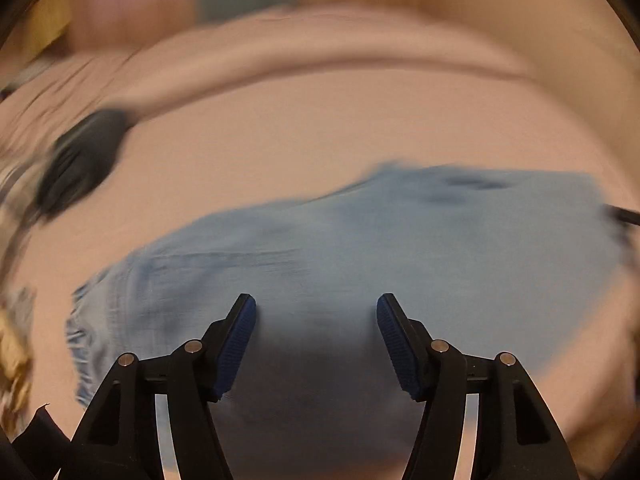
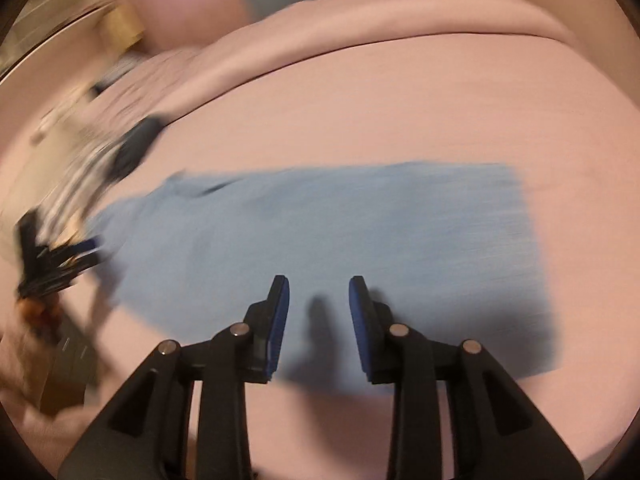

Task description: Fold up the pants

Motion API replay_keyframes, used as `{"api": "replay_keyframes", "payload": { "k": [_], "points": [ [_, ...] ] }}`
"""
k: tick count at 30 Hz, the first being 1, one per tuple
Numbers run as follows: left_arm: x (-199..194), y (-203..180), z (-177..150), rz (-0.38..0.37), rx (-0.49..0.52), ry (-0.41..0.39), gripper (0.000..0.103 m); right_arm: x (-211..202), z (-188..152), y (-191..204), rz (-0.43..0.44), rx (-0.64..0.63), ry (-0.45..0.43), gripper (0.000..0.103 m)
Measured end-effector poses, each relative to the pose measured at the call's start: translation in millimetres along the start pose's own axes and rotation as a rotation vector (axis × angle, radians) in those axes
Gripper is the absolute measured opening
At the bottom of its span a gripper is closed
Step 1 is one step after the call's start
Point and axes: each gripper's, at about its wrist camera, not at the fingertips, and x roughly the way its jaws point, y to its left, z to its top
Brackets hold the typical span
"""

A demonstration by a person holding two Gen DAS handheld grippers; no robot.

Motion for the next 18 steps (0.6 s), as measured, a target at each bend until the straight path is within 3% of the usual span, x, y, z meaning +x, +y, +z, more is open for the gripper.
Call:
{"api": "replay_keyframes", "payload": {
  "k": [1,2,3,4,7,8,9,13,18],
  "points": [
    [17,13,2,0.015,-0.048,0.043,0.063,5,1,-16,-0.062,0.026,0.004,0.03],
    [25,24,3,-0.016,-0.106,0.052,0.063,9,2,-35,-0.08,0.065,0.011,0.016],
    [25,30,5,-0.023,-0.152,0.044,0.063,8,3,-46,-0.046,0.099,0.002,0.004],
    [22,30,10,-0.009,-0.174,0.045,0.063,4,3,-57,-0.039,0.133,-0.01,0.003],
    [8,16,18,0.002,-0.154,0.029,0.063,-25,1,-73,-0.102,0.205,-0.076,0.015],
    [1,9,20,-0.02,-0.138,0.019,0.063,-39,-3,-77,-0.081,0.236,-0.104,0.03],
    [-6,4,20,-0.041,-0.127,0.004,0.063,-50,-8,-78,-0.058,0.263,-0.126,0.036],
    [-22,-37,30,-0.177,-0.075,-0.03,0.063,-74,-38,-81,-0.002,0.362,-0.146,0.036],
    [-17,-117,53,-0.326,0.055,-0.029,0.063,-60,-63,-70,0.117,0.44,-0.119,0.035]
  ]
}}
